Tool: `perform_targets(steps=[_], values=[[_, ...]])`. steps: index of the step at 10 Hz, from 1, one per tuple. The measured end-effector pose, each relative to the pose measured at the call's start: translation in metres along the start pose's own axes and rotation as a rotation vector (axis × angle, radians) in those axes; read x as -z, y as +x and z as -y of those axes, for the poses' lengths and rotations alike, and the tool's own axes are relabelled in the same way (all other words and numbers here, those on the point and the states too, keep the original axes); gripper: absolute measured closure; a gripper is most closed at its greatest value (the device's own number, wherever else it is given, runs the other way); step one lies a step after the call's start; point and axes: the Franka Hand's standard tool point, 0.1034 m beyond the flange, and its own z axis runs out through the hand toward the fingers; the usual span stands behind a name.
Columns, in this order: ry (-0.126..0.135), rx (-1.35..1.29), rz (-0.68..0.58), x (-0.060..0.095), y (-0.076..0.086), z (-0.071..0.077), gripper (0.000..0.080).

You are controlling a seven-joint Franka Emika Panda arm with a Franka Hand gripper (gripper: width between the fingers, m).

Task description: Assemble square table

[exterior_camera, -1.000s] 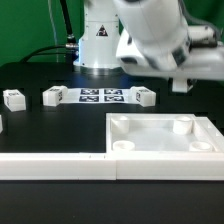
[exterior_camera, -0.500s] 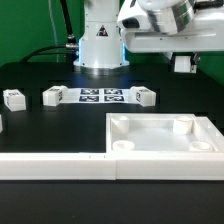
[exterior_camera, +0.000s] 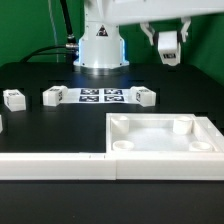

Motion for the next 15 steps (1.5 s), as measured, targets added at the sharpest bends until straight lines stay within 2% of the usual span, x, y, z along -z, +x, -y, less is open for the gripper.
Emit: perform_targets(steps=[2, 3, 4, 5, 6, 8, 9, 10, 13, 14, 15], values=[[0.028, 0.014, -0.146, -0.002, 0.004, 0.007, 0.0509], [0.032, 0.020, -0.176, -0.002, 0.003, 0.009, 0.0509], [0.040, 0.035, -0.253, -0.002, 0.009, 0.013, 0.0509], [0.011, 0.085, -0.311, -0.006, 0.019, 0.011, 0.0509], [-0.003, 0.113, -0.337, -0.008, 0.029, 0.009, 0.0509], [-0.006, 0.189, -0.478, 0.000, 0.056, 0.012, 0.0509], [-0.005, 0.239, -0.537, 0.001, 0.058, 0.025, 0.0509], [0.013, 0.255, -0.568, -0.003, 0.052, 0.037, 0.0509], [0.013, 0.256, -0.564, -0.005, 0.051, 0.035, 0.0509], [0.003, 0.274, -0.570, -0.007, 0.053, 0.036, 0.0509], [-0.028, 0.323, -0.585, -0.011, 0.057, 0.037, 0.0509]])
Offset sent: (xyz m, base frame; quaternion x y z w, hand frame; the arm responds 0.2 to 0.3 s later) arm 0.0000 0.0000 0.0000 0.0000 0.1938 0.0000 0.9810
